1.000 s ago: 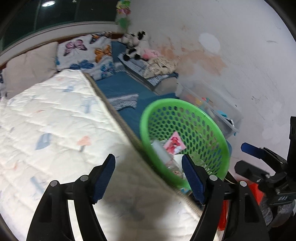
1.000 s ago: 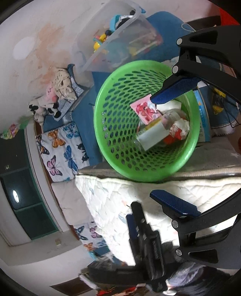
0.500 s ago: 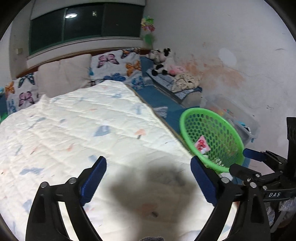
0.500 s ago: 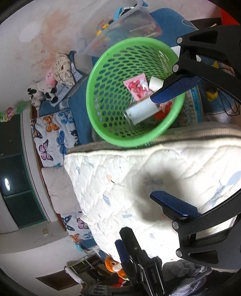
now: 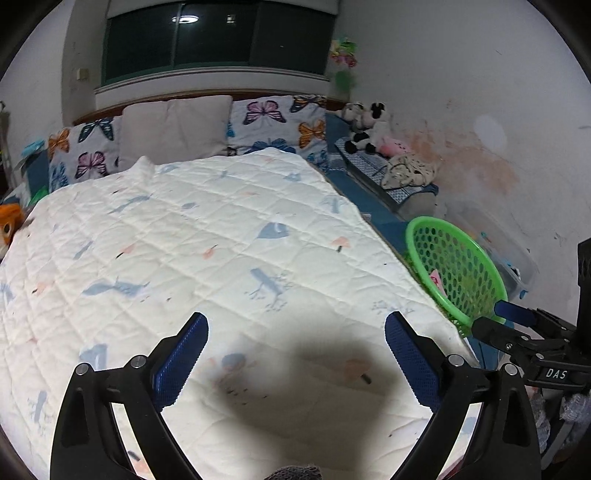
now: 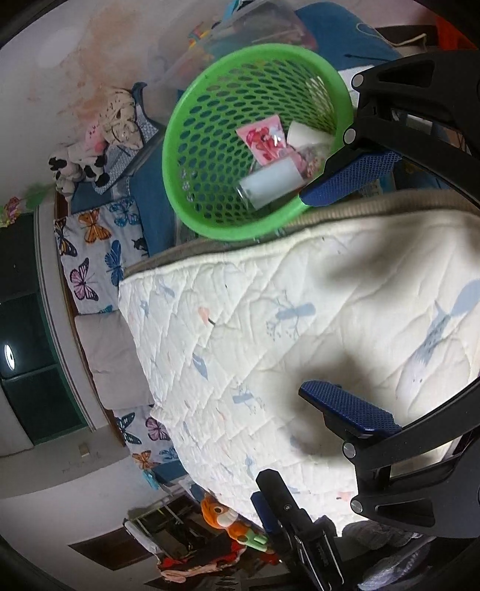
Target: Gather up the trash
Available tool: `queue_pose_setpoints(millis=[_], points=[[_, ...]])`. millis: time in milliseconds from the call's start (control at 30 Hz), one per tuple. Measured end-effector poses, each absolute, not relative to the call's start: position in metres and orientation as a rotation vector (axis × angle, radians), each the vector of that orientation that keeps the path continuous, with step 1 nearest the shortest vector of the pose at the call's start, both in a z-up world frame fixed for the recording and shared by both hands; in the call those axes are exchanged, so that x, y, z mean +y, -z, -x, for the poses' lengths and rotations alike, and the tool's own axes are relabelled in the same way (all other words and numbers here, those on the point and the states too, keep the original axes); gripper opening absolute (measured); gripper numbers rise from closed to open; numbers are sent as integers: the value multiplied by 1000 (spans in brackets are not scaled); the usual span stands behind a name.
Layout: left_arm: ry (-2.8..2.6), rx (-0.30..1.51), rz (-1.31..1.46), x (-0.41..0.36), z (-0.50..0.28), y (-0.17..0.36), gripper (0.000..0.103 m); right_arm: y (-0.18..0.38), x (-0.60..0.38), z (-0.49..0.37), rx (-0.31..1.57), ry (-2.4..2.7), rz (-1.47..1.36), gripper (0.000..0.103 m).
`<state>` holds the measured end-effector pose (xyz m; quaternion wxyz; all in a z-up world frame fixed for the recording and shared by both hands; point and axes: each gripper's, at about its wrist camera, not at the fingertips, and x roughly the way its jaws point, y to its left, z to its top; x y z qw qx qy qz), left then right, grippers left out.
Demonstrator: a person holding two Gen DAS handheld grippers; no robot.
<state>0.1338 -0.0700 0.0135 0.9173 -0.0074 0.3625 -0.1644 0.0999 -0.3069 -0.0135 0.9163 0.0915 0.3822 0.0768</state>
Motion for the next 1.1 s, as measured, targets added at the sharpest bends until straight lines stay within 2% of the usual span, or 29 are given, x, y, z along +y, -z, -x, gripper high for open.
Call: queue_pose_setpoints(millis=[1100], points=[[225,733,35,-25,-107,-2,93,17,-271,-96,781,-199,-120,95]])
